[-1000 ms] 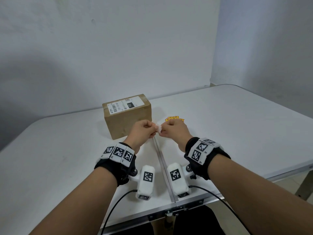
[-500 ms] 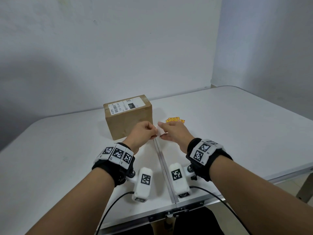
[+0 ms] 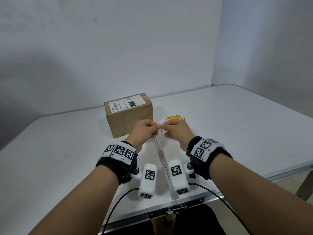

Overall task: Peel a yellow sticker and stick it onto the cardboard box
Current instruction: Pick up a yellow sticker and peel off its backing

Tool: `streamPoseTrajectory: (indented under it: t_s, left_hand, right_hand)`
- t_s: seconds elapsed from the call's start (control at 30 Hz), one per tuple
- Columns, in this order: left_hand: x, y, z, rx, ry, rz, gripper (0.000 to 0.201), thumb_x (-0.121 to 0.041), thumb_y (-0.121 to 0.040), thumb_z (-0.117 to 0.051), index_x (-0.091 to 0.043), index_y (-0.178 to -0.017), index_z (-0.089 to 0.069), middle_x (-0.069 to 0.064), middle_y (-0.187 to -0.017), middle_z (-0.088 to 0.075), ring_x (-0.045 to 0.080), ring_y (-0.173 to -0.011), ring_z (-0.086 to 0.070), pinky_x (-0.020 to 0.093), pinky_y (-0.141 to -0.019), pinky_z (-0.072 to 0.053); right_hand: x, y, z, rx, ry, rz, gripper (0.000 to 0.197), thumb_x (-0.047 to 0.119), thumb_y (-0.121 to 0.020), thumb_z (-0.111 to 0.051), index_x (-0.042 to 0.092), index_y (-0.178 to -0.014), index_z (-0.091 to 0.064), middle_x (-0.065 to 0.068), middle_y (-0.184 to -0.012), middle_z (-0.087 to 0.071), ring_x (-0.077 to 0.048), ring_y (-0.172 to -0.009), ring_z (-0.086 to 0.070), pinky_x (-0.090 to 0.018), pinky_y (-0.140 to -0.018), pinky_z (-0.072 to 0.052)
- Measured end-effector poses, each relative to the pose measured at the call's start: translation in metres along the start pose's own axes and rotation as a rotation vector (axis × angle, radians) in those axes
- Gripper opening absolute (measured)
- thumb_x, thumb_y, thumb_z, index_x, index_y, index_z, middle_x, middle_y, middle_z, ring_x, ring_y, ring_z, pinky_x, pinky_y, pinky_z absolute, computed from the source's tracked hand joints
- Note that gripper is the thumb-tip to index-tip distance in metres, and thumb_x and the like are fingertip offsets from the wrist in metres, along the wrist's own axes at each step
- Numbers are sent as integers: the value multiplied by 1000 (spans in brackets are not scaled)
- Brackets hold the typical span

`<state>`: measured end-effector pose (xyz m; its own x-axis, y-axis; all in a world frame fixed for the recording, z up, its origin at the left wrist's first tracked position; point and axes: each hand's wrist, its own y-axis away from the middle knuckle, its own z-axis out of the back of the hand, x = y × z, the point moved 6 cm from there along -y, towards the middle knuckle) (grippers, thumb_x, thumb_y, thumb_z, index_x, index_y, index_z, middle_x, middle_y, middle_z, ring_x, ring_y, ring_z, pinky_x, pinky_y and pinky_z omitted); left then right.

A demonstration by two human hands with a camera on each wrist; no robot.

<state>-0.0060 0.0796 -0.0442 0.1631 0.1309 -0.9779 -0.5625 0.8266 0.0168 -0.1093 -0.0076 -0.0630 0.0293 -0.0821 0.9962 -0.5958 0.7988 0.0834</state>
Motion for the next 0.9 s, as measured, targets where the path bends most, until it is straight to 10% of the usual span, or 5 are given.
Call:
streamPoseTrajectory:
  t_s: [0.53,0.9]
  left_hand:
    - [9,1,3,-43,199,114,7,-10,-89,-61,-10,-81,-61,6,-84,-66,12,-72,-60,17,-65,-51]
    - [14,-3,40,-230,195,127,8,-9,-89,-61,-8,-81,-61,8,-81,-63,13,-70,-58,20,-68,-51]
  right_hand:
    - [-12,4,3,13,-420,-202,18,1,-86,-61,-1,-103,-62,-11,-91,-64,-20,-77,-61,-20,-67,-57]
    - [-23,-4,41,-220,-584,-294,5,1,-92,-54,-4,-91,-56,-15,-79,-60,-19,-57,-63,-15,-42,-55]
